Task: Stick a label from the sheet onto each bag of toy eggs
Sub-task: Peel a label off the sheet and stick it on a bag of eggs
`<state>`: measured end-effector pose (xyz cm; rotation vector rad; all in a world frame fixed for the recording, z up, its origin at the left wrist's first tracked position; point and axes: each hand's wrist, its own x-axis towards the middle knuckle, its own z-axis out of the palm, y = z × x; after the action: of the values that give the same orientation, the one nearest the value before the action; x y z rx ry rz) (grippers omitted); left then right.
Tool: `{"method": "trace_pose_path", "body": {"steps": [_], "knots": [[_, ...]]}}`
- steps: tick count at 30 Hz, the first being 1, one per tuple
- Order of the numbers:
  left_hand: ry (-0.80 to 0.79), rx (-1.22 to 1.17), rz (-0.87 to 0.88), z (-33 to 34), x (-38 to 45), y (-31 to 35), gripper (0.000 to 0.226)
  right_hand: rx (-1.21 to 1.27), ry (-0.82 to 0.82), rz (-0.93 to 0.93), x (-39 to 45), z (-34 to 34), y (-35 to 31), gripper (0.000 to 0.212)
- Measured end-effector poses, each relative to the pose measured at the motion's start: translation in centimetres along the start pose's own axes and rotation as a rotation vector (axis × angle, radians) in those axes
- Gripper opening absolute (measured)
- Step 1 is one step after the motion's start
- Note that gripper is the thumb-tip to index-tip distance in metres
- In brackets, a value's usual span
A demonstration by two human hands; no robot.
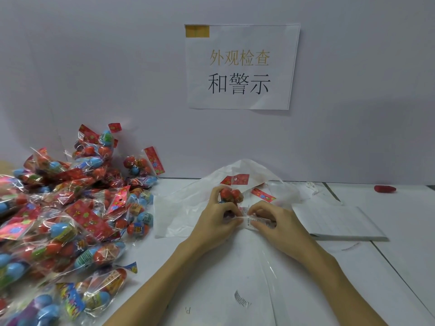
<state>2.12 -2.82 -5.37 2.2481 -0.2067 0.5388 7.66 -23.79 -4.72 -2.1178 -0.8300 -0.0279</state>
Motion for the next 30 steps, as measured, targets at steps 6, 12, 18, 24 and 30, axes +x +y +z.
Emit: {"method": "trace_pose_path", "body": {"steps": [6,12,18,24,30], "knots": [[-0.024,-0.006,-0.019,-0.2,0.0,0.2,0.012,0.016,0.004,0.017,0.0,-0.2,-0.2,0.018],[-0.025,-0.013,-0.028,-0.4,0.1,0.2,0.011,0.059,0.033,-0.016,0.0,-0.2,-0.6,0.018],[-0.021,-0.049,-0.07,-0.6,0.0,0.5,0.009,-0.006,0.027,-0.041,0.0,-0.2,-0.7,0.023],[-0.029,-0.049,-0.102,-0.8,-0.1,0.5,0.011,-0.072,0.027,-0.082,0.0,-0.4,-1.0,0.016],[-0.035,-0.062,-0.128,-0.8,0.0,0.8,0.014,-0.084,0.04,-0.105,0.0,-0.4,-1.3,0.015]]}}
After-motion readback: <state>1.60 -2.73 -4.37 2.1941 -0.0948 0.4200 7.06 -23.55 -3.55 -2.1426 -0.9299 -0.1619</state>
